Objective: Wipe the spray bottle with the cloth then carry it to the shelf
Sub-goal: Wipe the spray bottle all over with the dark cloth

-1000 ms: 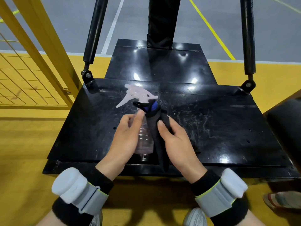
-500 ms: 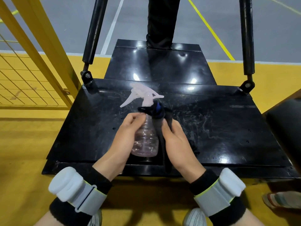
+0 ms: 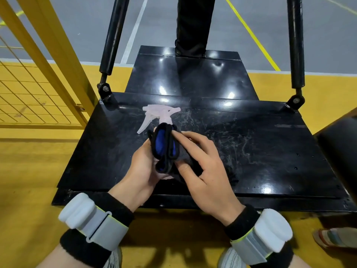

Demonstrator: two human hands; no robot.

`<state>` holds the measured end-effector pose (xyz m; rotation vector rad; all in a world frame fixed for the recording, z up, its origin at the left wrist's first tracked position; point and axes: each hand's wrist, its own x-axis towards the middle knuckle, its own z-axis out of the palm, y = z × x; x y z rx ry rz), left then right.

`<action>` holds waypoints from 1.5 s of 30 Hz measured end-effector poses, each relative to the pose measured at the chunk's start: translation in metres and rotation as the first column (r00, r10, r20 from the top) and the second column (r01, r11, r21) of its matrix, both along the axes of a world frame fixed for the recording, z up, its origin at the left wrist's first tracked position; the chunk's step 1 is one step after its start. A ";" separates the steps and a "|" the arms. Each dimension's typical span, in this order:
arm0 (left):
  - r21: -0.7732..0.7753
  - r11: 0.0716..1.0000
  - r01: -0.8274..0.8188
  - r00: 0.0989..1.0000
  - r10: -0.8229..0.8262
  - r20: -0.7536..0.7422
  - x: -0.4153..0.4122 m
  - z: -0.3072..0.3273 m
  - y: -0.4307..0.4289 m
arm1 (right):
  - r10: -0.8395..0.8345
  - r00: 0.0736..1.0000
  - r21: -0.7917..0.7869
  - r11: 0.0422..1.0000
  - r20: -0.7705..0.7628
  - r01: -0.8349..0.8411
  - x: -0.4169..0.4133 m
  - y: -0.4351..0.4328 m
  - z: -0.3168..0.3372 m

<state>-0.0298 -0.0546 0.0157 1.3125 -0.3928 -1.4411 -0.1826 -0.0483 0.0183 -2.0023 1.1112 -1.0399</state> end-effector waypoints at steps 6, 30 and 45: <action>-0.118 0.990 0.082 0.993 -0.071 0.094 -0.005 -0.002 0.001 | -0.157 0.975 0.329 0.939 0.158 0.098 0.002 -0.008 0.002; -0.098 0.975 0.199 0.976 -0.206 -0.072 -0.009 0.009 0.011 | -0.095 0.971 0.472 0.881 0.220 -0.021 -0.008 -0.009 0.012; -0.093 0.992 0.090 0.940 -0.116 -0.322 0.004 0.009 0.006 | -0.032 0.996 0.069 0.997 0.084 0.026 -0.002 -0.002 0.005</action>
